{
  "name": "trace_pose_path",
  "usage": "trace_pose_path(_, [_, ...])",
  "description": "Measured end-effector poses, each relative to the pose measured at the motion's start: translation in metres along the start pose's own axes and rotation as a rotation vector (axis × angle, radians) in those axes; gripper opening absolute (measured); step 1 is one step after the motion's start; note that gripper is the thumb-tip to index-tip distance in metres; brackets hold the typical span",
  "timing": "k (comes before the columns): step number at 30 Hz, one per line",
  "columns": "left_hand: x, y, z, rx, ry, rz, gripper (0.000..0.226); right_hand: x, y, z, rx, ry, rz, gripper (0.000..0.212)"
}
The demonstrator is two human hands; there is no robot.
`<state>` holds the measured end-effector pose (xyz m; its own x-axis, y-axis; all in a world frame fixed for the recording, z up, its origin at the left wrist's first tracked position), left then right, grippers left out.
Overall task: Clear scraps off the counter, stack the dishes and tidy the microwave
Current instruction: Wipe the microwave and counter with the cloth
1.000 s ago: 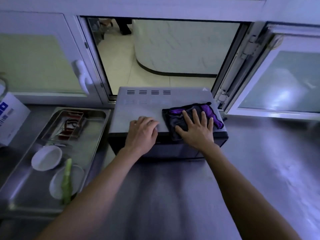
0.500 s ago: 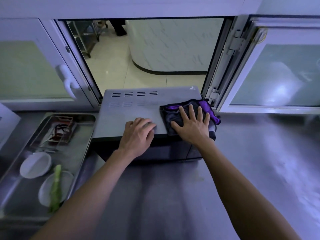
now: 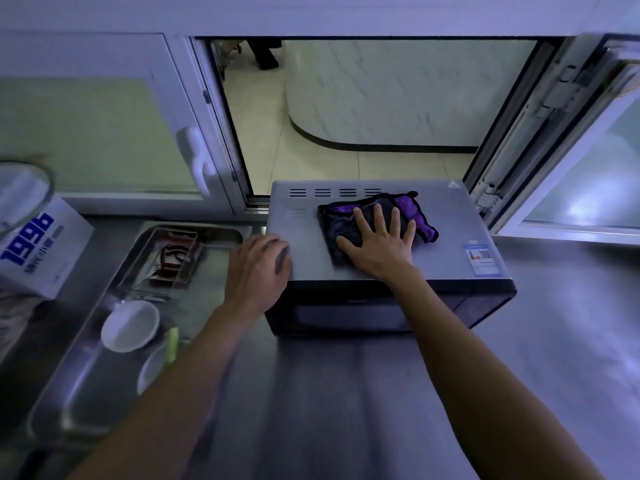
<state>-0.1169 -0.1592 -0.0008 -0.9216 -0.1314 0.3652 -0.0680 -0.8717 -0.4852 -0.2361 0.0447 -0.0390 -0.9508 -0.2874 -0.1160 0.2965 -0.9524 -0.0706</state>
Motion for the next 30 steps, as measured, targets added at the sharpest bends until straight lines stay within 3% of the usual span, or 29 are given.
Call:
trace_pose_path(10, [-0.008, 0.06, 0.039, -0.121, -0.029, 0.111, 0.037, 0.01, 0.122, 0.008, -0.021, -0.012, 0.123, 0.09])
trace_pose_path(14, [-0.012, 0.061, 0.048, -0.154, -0.089, 0.098, 0.031, -0.011, 0.142, 0.005, -0.029, -0.019, 0.169, 0.092])
trace_pose_path(22, [-0.009, 0.028, 0.043, -0.207, -0.101, 0.007, 0.031, -0.063, 0.127, 0.001, -0.045, -0.074, 0.188, 0.088])
trace_pose_path(30, [0.001, 0.004, 0.021, -0.224, -0.052, 0.002, 0.045, -0.027, 0.088, 0.002, -0.04, -0.032, 0.166, 0.085])
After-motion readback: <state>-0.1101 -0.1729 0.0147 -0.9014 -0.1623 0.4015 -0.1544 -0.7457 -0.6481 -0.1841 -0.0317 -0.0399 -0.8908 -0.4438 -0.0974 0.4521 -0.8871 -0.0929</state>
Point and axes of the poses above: each hand's wrist, its own x-axis towards the middle knuckle, its own z-axis out of the back of the hand, y = z × x, the point moved 9 cm from there along x, towards the middle knuckle, and after that the axes turned 15 degrees about -x, right-handed, at the moved point
